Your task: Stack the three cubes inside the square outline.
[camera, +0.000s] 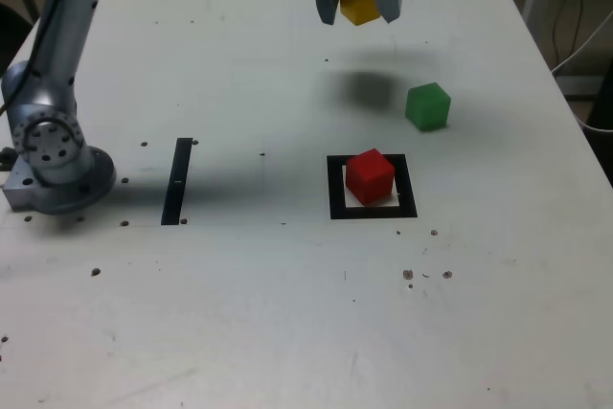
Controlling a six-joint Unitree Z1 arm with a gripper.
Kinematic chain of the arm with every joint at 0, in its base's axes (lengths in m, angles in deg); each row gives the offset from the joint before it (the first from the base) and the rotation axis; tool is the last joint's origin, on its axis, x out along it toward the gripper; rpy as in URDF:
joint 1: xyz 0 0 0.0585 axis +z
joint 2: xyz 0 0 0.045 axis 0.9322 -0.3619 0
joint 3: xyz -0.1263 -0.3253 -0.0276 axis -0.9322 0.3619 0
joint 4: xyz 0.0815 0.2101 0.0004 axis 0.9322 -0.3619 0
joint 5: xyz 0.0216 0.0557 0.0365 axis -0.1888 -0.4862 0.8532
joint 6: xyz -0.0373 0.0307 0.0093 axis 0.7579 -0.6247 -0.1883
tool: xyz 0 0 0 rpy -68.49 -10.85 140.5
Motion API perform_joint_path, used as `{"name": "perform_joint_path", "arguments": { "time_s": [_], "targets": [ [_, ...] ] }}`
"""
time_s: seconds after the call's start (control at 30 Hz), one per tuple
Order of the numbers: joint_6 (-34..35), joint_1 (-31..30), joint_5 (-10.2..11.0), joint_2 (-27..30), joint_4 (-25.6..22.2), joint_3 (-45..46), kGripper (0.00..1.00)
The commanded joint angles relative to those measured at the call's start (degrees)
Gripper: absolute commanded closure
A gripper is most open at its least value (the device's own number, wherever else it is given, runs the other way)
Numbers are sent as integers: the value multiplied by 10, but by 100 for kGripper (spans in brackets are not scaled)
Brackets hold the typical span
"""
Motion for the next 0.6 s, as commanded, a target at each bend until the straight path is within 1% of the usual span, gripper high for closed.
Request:
{"name": "perform_joint_path", "arguments": {
  "time_s": [0.0,0.13,0.33,0.47,0.57],
  "targets": [
    [24,-22,0,18,-7,13,51],
    [77,-65,-2,43,-5,52,51],
    [158,-131,-4,83,24,129,51],
    [219,-173,-13,108,45,173,51],
    [268,-204,-26,123,62,196,51]
  ]
}}
